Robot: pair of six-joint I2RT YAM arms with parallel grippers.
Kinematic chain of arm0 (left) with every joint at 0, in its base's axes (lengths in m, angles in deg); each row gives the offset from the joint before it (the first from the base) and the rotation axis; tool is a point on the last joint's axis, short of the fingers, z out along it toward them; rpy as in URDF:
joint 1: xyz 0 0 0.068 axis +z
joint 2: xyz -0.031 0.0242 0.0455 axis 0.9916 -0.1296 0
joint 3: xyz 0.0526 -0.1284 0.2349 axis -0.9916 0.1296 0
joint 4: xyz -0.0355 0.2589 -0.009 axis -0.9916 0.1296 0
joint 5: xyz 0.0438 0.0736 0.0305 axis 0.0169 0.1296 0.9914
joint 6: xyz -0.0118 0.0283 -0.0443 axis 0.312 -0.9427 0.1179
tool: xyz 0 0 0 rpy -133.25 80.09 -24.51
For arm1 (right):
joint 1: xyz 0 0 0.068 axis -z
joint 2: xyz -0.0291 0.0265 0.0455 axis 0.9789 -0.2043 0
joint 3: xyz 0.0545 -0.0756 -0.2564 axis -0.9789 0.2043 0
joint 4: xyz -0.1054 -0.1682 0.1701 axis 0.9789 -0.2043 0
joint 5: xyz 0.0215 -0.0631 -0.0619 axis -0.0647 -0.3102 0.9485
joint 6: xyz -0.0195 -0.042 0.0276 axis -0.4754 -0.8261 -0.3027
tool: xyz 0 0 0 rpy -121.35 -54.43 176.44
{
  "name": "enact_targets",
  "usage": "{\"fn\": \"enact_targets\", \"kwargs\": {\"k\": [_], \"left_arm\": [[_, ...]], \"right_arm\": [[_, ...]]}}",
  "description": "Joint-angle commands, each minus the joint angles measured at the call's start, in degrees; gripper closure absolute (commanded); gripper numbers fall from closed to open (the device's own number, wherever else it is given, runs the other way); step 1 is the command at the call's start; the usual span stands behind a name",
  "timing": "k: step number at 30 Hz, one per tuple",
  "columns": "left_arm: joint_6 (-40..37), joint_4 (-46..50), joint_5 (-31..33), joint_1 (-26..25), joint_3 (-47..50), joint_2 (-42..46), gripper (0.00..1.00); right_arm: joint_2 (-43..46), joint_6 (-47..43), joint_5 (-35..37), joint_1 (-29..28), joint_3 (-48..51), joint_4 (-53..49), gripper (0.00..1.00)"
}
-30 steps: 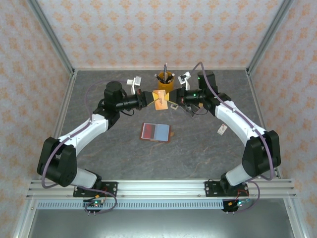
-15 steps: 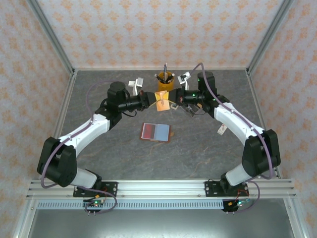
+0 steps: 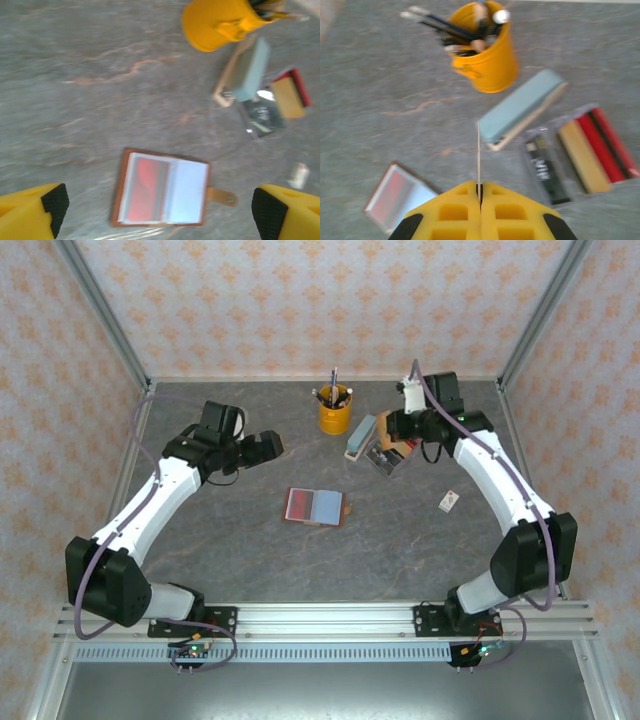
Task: Take the credit cards out of the card holder
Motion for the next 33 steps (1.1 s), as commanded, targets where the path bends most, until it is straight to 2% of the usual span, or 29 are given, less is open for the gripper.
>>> {"fn": "enact_targets", "kwargs": {"k": [1, 10, 15, 21, 27, 33], "left_arm": [[-4.22, 8.93, 6.84, 1.23, -2.36, 2.60, 0.00], [-6.56, 11.65, 8.27, 2.51, -2.53, 3.88, 0.00], [-6.90, 11.46, 7.02, 2.51, -2.41, 2.90, 0.00], [-7.18, 11.20, 6.26, 2.54, -2.34, 2.30, 0.00], [-7.18, 10.97, 5.41, 2.59, -2.31, 1.70, 0.00], [-7.45, 10.76, 4.85, 2.55, -2.06, 1.39, 0.00]], "right_arm": [[-2.65, -9.92, 4.92, 1.42, -2.50, -2.56, 1.00], [-15.81, -22.83, 9.81, 2.97, -13.55, -11.77, 1.00], [-20.57, -31.28, 6.64, 2.97, -16.07, -14.53, 1.00], [-26.92, -33.30, 8.62, 2.99, -20.89, -16.09, 1.00], [-30.06, -33.52, 7.90, 3.08, -24.05, -16.87, 1.00], [-31.67, -34.79, 10.45, 3.01, -24.71, -18.32, 0.97]]}}
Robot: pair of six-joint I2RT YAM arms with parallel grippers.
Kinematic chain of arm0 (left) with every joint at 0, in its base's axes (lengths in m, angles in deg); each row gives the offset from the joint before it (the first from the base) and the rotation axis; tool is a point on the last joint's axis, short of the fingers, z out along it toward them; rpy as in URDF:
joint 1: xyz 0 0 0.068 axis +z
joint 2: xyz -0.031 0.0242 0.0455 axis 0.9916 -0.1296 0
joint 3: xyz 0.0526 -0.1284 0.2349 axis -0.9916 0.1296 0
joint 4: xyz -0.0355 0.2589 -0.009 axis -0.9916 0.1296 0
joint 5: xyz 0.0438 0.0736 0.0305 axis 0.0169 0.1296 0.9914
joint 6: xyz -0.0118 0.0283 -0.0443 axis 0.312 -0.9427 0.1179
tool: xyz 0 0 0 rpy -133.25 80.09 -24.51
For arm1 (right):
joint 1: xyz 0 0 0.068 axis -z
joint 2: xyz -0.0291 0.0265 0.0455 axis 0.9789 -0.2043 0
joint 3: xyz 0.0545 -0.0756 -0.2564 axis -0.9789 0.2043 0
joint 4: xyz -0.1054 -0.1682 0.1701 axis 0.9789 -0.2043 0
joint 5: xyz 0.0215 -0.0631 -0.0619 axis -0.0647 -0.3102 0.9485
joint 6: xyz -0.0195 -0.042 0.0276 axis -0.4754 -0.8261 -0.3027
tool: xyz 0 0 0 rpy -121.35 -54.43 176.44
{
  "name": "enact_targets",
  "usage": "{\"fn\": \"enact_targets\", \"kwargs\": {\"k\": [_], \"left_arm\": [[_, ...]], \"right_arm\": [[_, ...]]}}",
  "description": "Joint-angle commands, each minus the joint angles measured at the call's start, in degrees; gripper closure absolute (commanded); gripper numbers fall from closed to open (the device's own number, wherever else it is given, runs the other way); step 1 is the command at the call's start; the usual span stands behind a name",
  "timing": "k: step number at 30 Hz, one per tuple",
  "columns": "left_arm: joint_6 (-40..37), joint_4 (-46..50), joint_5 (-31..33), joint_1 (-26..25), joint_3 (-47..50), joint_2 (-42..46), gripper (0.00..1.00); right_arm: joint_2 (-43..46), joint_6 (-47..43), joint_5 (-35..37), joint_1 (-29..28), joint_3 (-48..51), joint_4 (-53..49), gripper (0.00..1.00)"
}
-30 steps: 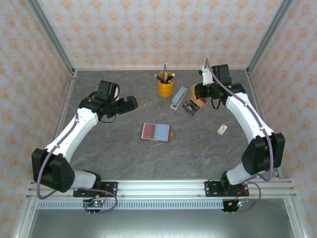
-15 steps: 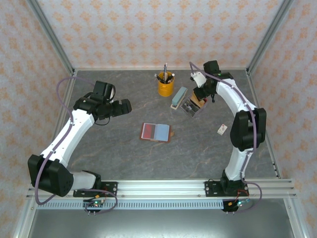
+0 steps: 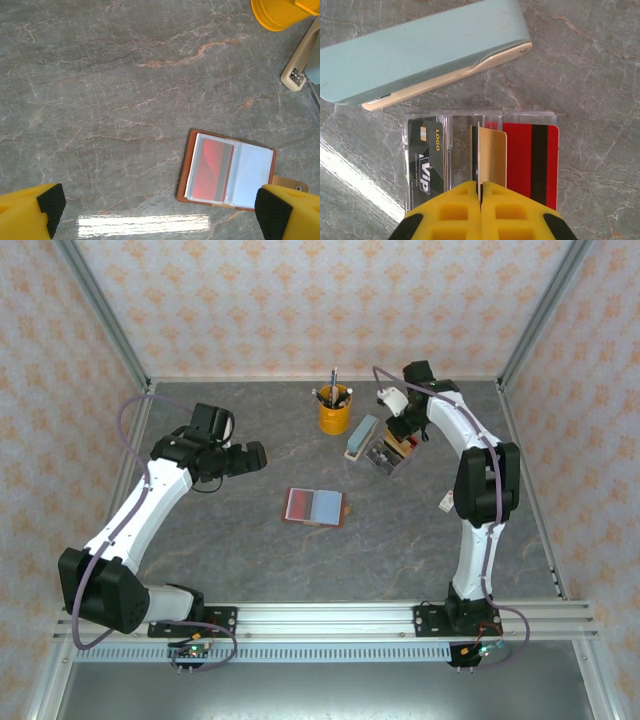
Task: Take the credit cards out of the card holder
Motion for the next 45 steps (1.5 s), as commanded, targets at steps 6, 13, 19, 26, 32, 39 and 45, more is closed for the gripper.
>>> {"fn": "enact_targets", "kwargs": {"k": [6, 13, 19, 26, 32, 39, 45], "left_arm": [[-0.97, 0.43, -1.35, 0.35, -0.70, -0.68, 0.00], [-0.83, 0.52, -1.27, 0.30, -0.87, -0.64, 0.00], [0.41, 0.09, -1.45, 0.38, 0.14, -0.46, 0.00], [2.53, -0.80, -0.48, 0.40, 2.21, -0.06, 0.00], [4.38, -1.18, 1.50, 1.33, 3.85, 0.65, 0.00], [6.42, -3.51, 1.06, 3.62, 6.66, 1.06, 0.00], [8.31, -4.35, 1.60, 4.39, 8.32, 1.23, 0.00]], "right_arm": [[-1.64, -1.77, 4.12, 0.44, -2.63, -4.18, 0.88], [1.16, 5.17, 3.80, 0.47, -4.78, -3.65, 0.67], [8.82, 17.06, 0.99, 0.48, -0.62, -0.77, 0.64], [21.33, 42.70, -0.11, -2.61, 14.44, 7.39, 0.58], [30.62, 59.05, 4.48, -12.77, 27.54, 15.76, 0.43], [25.11, 67.68, 10.43, -28.22, 28.87, 19.38, 0.35], [13.43, 68.89, 18.64, -36.81, 21.40, 14.93, 0.33]]}}
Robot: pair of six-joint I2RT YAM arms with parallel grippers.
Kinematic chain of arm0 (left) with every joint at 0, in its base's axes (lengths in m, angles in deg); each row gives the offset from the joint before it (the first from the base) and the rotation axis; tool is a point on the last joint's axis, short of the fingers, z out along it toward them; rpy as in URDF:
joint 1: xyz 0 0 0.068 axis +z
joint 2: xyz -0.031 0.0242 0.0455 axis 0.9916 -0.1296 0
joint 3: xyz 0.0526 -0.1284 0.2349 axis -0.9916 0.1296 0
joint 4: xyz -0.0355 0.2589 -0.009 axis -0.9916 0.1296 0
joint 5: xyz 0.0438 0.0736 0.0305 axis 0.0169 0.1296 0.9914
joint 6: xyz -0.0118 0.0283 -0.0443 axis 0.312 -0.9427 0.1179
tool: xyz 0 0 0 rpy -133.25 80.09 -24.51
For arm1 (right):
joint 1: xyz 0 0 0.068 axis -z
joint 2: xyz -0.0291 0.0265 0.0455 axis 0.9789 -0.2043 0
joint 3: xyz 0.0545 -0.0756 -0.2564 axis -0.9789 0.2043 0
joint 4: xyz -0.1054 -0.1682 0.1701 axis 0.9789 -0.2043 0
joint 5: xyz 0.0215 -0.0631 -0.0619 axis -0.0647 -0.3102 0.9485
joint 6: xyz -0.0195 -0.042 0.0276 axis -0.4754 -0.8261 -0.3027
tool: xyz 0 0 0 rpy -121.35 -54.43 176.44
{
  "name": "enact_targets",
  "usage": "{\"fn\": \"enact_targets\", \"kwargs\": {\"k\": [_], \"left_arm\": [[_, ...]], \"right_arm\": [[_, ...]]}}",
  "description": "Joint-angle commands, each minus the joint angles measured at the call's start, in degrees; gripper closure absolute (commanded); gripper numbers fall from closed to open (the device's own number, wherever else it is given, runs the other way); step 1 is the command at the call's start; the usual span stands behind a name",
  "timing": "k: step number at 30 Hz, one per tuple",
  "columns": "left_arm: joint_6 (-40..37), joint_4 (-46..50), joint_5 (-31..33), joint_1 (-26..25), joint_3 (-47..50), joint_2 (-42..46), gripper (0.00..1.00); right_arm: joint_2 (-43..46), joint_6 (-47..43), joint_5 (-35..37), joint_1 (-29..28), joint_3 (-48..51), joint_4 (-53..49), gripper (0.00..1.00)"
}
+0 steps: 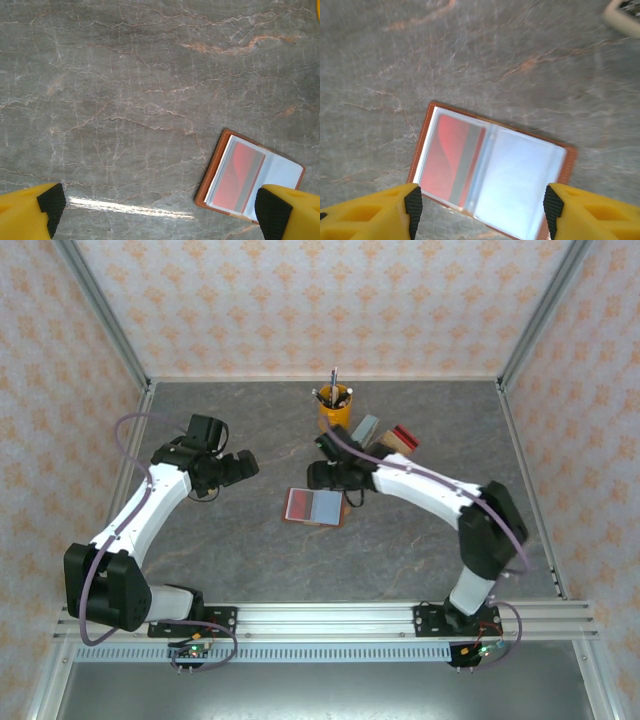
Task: Take the credit cards out of the card holder
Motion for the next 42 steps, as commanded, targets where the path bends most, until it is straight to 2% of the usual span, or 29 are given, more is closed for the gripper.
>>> {"fn": "enact_targets", "kwargs": {"k": [1, 11, 17, 23, 26, 31, 37, 42], "left_arm": [[1.77, -1.92, 1.90, 0.56, 1.25, 1.37, 0.00], [1.42, -3.90, -0.02, 0.63, 3.00, 0.52, 0.00], [1.78, -6.22, -5.08, 0.61, 3.90, -1.46, 0.01], [1.86, -9.17, -12.08, 0.58, 4.75, -4.60, 0.05], [2.42, -11.07, -15.43, 0.47, 5.47, -6.54, 0.12], [3.92, -15.65, -20.45, -1.15, 7.14, -9.58, 0.33], [4.43, -17.55, -21.61, -5.87, 5.76, -14.20, 0.53], [4.85, -19.22, -22.63, -9.40, 3.80, -18.63, 0.66]], "right_arm": [[-5.71, 2.63, 7.54, -2.68, -5.14, -3.18, 0.33], [-17.61, 2.82, 9.36, -4.09, -13.04, -9.98, 0.33], [-21.16, 1.98, 8.17, -4.03, -14.57, -11.49, 0.34], [-22.79, 1.68, 8.09, -3.67, -13.79, -12.45, 0.42], [-22.39, 1.26, 7.13, -3.24, -11.95, -11.65, 0.49], [-20.53, 0.17, 4.38, -2.02, -8.00, -9.09, 0.56], [-19.03, -1.02, 3.14, -1.16, -5.31, -7.59, 0.60], [-18.13, -1.53, 1.50, -0.65, -3.82, -5.73, 0.62]]}}
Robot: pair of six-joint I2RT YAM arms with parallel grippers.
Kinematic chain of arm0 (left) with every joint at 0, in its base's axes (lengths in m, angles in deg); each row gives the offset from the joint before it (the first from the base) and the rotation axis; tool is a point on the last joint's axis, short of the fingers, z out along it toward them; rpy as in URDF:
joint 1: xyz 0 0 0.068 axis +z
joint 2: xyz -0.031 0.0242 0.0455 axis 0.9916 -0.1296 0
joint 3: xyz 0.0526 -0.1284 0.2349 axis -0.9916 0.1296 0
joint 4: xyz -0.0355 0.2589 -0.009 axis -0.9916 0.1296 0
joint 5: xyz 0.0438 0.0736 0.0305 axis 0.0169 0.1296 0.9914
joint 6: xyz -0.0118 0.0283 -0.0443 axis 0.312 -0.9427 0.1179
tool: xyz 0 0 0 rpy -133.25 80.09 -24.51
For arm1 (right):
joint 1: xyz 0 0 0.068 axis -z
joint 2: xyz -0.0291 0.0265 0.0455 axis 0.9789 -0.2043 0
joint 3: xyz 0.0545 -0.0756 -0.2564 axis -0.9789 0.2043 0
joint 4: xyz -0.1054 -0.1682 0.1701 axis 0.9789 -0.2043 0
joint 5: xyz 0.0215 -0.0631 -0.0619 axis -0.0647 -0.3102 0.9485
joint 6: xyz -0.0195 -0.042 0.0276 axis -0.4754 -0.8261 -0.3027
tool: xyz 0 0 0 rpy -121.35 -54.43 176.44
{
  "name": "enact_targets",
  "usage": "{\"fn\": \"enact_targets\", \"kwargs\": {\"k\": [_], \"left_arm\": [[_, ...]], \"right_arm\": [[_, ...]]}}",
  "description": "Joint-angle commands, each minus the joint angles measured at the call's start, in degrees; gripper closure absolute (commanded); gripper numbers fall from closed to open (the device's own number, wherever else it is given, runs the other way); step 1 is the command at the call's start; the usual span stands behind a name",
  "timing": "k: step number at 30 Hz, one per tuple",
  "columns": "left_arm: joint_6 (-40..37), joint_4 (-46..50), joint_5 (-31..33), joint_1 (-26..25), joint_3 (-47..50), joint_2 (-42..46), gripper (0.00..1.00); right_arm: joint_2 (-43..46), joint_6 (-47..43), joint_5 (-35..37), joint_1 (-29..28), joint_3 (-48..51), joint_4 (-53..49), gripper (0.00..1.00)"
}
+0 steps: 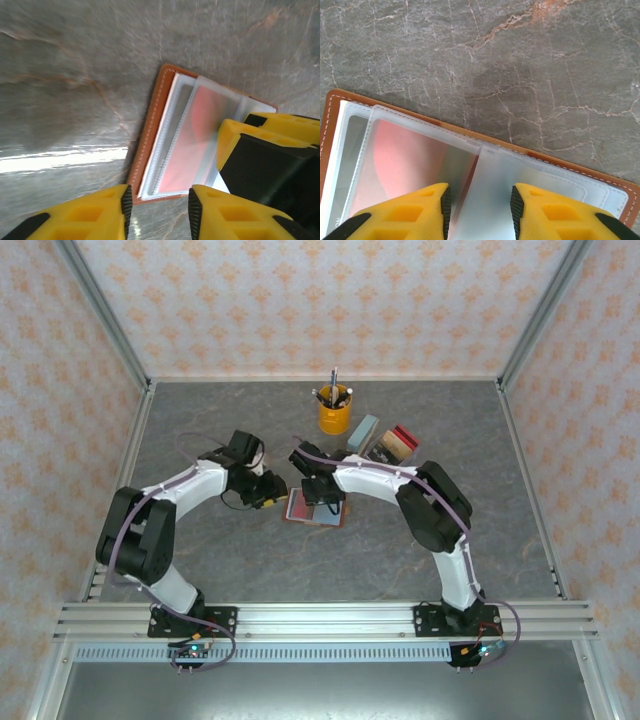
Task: Take the credit cards out of the card holder
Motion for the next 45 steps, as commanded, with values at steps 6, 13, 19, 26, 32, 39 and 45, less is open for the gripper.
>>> {"fn": "enact_targets", "kwargs": {"k": [6, 13, 19, 26, 32, 39, 45], "left_arm": [[0.39, -3.02, -1.39, -2.36, -3.25, -5.66, 0.70], [0.13, -3.09, -2.38, -3.22, -3.78, -8.06, 0.70], [-0.22, -2.73, -2.40, -3.46, -4.12, -8.97, 0.73], [-0.81, -2.02, -1.51, -3.55, -4.41, -9.14, 0.75], [-1.18, -1.93, -2.02, -4.06, -4.57, -10.37, 0.73], [-1.79, -1.03, -1.19, -4.34, -4.75, -11.45, 0.72], [-2.20, -2.53, -4.79, -4.34, -4.66, -11.13, 0.73]], "right_arm": [[-0.59, -0.98, -2.13, 1.02, 3.84, -1.70, 0.64], [-0.43, -0.72, -3.29, 1.19, 4.59, -0.68, 0.64], [-0.27, -0.63, -3.65, 1.37, 4.94, -0.55, 0.66], [-0.41, -0.42, -3.74, 1.52, 5.18, -0.57, 0.66], [-0.51, -0.37, -3.99, 1.57, 5.32, -0.52, 0.66], [-0.70, -0.15, -4.82, 1.54, 5.44, -0.36, 0.66], [-0.27, 0.13, -5.40, 1.62, 5.81, 0.06, 0.66]]}}
